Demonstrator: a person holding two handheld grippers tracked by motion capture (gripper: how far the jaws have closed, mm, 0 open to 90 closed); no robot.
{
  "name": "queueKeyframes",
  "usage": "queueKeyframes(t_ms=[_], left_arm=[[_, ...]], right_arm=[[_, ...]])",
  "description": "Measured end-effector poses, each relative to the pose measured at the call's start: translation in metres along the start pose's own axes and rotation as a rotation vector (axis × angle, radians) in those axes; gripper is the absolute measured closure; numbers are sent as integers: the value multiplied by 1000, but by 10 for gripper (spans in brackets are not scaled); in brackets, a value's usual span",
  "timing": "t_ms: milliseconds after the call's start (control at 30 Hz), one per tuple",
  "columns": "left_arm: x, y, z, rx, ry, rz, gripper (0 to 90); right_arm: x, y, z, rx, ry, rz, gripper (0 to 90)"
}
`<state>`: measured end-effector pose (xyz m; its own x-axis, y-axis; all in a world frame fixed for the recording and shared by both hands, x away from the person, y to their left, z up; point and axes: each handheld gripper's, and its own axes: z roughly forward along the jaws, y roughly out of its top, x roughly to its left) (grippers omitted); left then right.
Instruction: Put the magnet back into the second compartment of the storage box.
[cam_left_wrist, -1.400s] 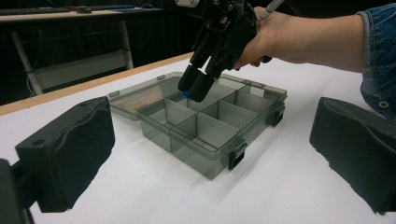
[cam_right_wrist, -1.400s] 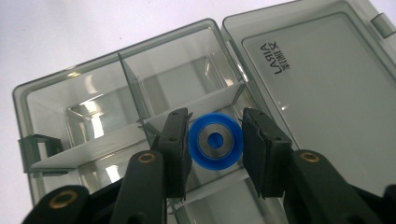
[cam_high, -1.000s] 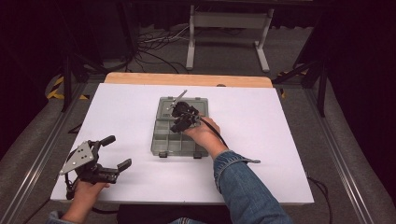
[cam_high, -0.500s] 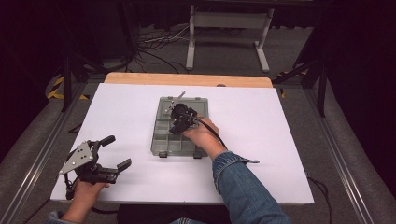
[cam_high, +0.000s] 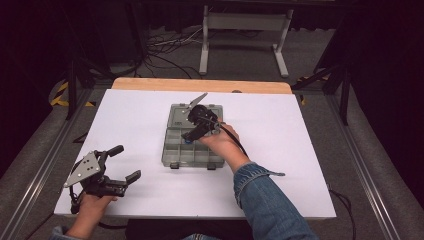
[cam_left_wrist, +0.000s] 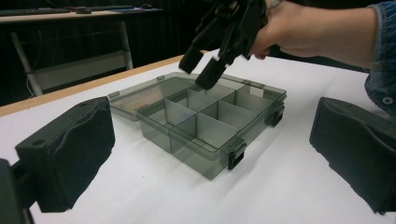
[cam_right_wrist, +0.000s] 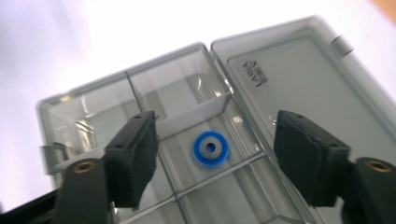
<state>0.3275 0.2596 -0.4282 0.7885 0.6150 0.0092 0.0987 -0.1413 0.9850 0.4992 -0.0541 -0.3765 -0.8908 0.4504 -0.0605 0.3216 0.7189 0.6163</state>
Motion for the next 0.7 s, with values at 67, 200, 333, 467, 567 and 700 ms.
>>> queueKeyframes(t_ms=[67, 200, 333, 467, 567, 700], left_arm=[[0, 0, 0, 0, 0, 2, 8], [0, 0, 0, 0, 1, 0, 8], [-1, 0, 0, 0, 0, -2, 8], [-1, 0, 1, 1, 0, -2, 8], [-2, 0, 1, 2, -2, -7, 8], [-1, 0, 2, -2, 1, -4, 8]], right_arm=[[2, 0, -13, -33, 0, 5, 255], [6, -3, -32, -87, 1, 13, 227], [12, -11, -54, -142, -6, 14, 194], [16, -19, -71, -182, -14, 19, 164], [19, -26, -84, -209, -23, 18, 142], [22, -34, -95, -237, -35, 19, 109]])
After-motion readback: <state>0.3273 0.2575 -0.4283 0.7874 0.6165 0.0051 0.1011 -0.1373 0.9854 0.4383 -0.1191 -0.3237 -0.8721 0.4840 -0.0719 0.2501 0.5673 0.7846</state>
